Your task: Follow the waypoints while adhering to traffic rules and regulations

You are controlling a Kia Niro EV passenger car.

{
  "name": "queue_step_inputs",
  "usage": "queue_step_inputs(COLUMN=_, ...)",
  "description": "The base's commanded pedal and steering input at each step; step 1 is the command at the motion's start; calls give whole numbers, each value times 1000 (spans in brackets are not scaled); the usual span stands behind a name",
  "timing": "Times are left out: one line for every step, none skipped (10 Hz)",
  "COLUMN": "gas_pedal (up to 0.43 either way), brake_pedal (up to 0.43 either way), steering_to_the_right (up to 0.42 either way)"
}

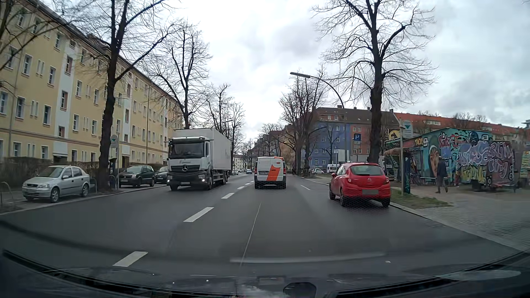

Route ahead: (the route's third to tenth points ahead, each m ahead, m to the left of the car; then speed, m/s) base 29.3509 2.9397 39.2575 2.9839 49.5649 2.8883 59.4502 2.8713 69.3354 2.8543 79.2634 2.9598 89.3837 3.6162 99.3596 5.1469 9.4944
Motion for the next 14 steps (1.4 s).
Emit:
queue_step_inputs(gas_pedal=47, brake_pedal=12, steering_to_the_right=3)
queue_step_inputs(gas_pedal=47, brake_pedal=12, steering_to_the_right=3)
queue_step_inputs(gas_pedal=47, brake_pedal=12, steering_to_the_right=2)
queue_step_inputs(gas_pedal=47, brake_pedal=12, steering_to_the_right=2)
queue_step_inputs(gas_pedal=47, brake_pedal=12, steering_to_the_right=2)
queue_step_inputs(gas_pedal=47, brake_pedal=12, steering_to_the_right=2)
queue_step_inputs(gas_pedal=59, brake_pedal=12, steering_to_the_right=2)
queue_step_inputs(gas_pedal=59, brake_pedal=12, steering_to_the_right=2)
queue_step_inputs(gas_pedal=59, brake_pedal=12, steering_to_the_right=2)
queue_step_inputs(gas_pedal=59, brake_pedal=12, steering_to_the_right=2)
queue_step_inputs(gas_pedal=59, brake_pedal=12, steering_to_the_right=2)
queue_step_inputs(gas_pedal=59, brake_pedal=12, steering_to_the_right=2)
queue_step_inputs(gas_pedal=59, brake_pedal=12, steering_to_the_right=2)
queue_step_inputs(gas_pedal=59, brake_pedal=12, steering_to_the_right=3)
